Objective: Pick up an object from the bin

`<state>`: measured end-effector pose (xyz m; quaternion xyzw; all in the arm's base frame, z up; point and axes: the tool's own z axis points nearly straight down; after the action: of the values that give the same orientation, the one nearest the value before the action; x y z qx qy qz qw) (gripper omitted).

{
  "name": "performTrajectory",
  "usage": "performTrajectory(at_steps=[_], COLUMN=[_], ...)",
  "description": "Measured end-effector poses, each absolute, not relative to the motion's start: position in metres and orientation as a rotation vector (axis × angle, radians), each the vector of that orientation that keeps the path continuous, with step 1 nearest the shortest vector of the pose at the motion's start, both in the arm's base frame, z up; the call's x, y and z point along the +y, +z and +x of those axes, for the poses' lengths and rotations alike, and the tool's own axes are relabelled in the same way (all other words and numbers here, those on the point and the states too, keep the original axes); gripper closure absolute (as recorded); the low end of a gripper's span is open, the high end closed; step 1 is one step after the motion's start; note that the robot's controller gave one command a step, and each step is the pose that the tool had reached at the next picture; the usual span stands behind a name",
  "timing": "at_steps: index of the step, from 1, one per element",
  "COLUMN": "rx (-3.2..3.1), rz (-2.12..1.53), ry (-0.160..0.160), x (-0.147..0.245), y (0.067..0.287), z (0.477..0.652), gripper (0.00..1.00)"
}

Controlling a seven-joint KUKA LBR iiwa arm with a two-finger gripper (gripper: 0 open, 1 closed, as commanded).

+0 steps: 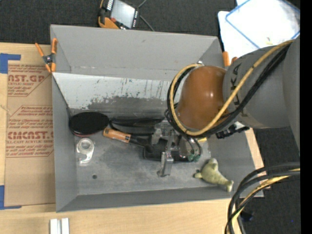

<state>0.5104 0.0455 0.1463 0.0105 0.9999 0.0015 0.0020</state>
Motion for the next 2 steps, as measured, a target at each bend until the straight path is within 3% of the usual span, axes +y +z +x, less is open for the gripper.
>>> performTrajectory(at_steps=[1,2], rx=[3.141,3.141], rz=[0.076,0.076], ry=[0.002,0.002], x=[0.0183,0.0183], y=[0.1327,0.1327], z=[0.5112,0.5112], gripper=[1.0,1.0])
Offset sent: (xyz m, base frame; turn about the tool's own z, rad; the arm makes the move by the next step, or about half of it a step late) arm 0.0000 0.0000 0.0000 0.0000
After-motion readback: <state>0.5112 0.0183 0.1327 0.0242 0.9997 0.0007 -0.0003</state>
